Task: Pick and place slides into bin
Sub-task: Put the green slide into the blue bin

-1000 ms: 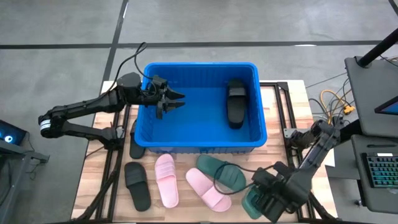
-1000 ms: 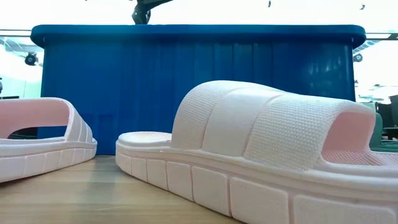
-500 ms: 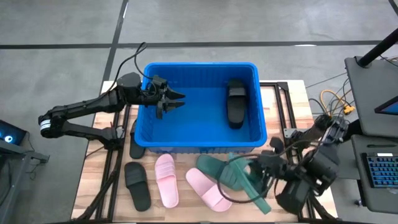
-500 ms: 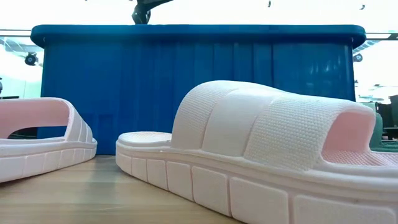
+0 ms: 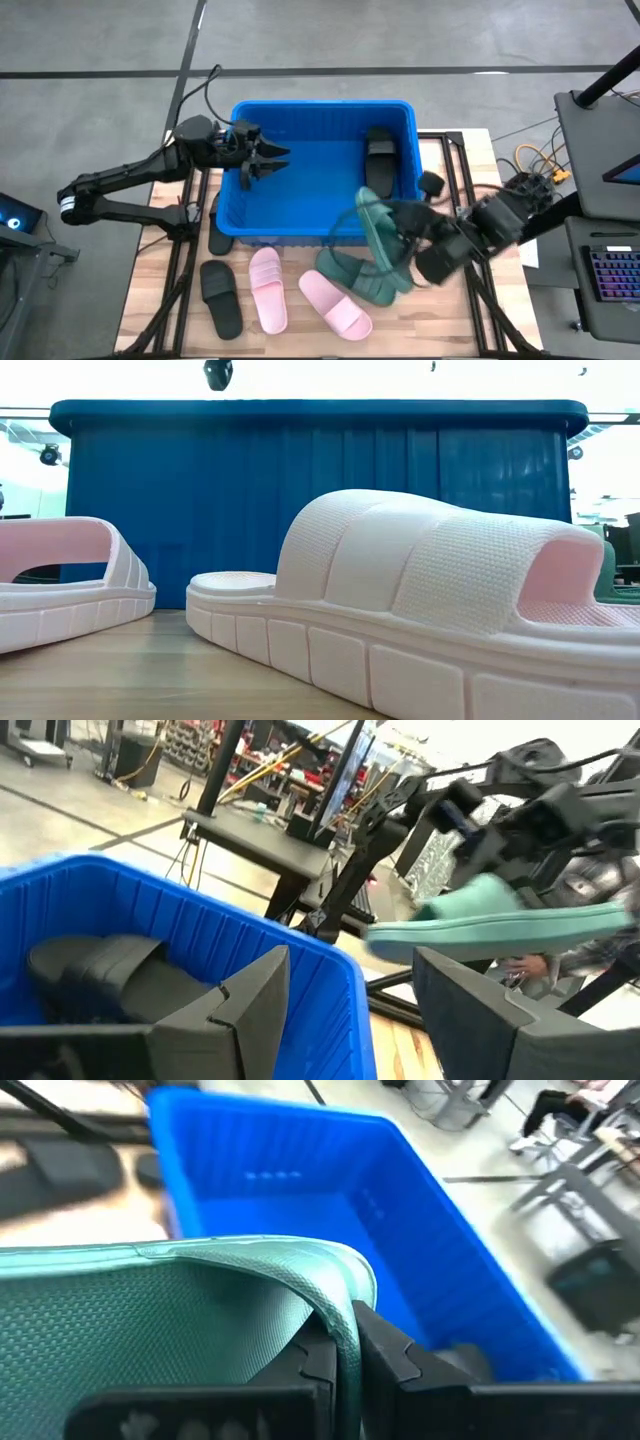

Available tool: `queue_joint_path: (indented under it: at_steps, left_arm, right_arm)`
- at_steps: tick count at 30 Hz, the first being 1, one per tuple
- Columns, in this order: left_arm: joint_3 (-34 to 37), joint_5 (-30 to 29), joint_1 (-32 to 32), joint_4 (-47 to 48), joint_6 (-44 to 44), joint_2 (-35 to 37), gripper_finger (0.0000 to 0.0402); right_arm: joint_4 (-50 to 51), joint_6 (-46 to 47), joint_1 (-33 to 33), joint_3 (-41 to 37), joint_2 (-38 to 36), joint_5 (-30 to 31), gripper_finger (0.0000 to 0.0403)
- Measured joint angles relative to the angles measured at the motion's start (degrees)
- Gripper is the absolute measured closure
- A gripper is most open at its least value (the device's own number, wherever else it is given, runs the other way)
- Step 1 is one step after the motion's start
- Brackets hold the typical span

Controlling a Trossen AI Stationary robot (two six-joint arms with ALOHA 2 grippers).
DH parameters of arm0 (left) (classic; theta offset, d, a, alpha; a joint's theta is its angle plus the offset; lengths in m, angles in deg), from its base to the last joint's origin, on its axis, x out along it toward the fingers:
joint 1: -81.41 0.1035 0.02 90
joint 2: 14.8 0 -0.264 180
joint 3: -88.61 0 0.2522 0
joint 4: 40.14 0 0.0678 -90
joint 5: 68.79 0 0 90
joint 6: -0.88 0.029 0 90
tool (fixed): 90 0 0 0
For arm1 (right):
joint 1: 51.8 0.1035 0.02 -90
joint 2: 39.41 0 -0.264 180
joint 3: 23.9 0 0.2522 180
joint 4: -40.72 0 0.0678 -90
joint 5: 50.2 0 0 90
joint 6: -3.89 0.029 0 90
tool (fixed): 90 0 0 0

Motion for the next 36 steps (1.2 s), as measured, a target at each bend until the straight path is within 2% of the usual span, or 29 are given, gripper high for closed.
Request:
queue_joint_path:
  at_steps: [7, 14, 18, 27, 36]
  left_arm:
    - [0.0, 0.04, 0.0, 1.92, 2.11, 3.43, 0.0205]
    - [0.0, -0.09, 0.0, 6.26, 3.06, 7.26, 0.0205]
    - [0.0, -0.31, 0.0, 7.52, 3.06, 9.66, 0.0205]
    - [0.0, -5.14, 0.02, 7.55, 3.08, 13.0, 0.0205]
    - [0.0, -5.73, 0.02, 7.57, 3.0, 10.28, 0.0205]
  right_arm:
    - [-4.1, -16.72, -10.2, 0.43, -0.04, -4.39, 0.0392]
    - [-14.28, -35.87, -20.28, -0.26, 0.03, -12.87, 0.0392]
    - [-17.4, -43.31, -25.79, -1.25, 0.11, -14.1, 0.0392]
    - [-29.03, -57.08, -35.7, -8.34, 0.13, -16.32, 0.0392]
    - [-39.17, -62.73, -43.49, -21.37, 0.2, -16.07, 0.0392]
